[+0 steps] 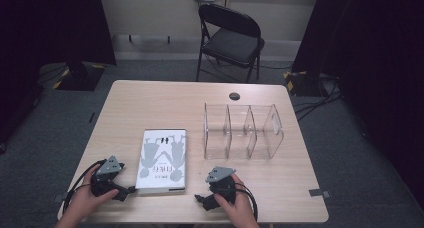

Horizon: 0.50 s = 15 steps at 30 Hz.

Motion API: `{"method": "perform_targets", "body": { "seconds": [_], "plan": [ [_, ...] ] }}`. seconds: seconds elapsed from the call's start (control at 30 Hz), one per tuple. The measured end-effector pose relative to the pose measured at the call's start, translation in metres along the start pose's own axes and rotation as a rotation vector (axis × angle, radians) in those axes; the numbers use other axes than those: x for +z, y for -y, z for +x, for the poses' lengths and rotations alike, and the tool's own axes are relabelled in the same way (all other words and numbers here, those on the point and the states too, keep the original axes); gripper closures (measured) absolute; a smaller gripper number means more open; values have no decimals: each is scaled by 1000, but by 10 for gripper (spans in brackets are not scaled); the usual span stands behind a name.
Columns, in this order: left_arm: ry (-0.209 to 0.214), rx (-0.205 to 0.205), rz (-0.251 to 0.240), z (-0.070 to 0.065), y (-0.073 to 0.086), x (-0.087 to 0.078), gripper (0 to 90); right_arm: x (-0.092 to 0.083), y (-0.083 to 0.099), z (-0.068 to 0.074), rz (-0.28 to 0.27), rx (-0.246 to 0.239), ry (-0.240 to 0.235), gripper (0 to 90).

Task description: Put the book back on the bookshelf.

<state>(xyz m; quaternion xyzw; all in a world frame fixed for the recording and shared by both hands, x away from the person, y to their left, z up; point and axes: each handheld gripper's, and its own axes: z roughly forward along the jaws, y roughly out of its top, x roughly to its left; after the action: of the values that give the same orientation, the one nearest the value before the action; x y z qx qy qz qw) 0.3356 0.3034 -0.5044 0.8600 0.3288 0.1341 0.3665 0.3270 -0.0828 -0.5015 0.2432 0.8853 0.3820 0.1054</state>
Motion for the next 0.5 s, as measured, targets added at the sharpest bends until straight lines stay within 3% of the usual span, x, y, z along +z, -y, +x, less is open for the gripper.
{"method": "perform_targets", "body": {
  "seconds": [0.23, 0.33, 0.5],
  "plan": [
    [-1, -6, 0, 0, 0, 0, 0, 0, 0, 0, -2, 1, 2, 103],
    [7, 5, 35, -3, -3, -1, 6, 0, 0, 0, 0, 1, 2, 103],
    [19, 27, 21, -9, -5, -5, 145, 1, -1, 2, 1, 8, 5, 100]
  ]
}}
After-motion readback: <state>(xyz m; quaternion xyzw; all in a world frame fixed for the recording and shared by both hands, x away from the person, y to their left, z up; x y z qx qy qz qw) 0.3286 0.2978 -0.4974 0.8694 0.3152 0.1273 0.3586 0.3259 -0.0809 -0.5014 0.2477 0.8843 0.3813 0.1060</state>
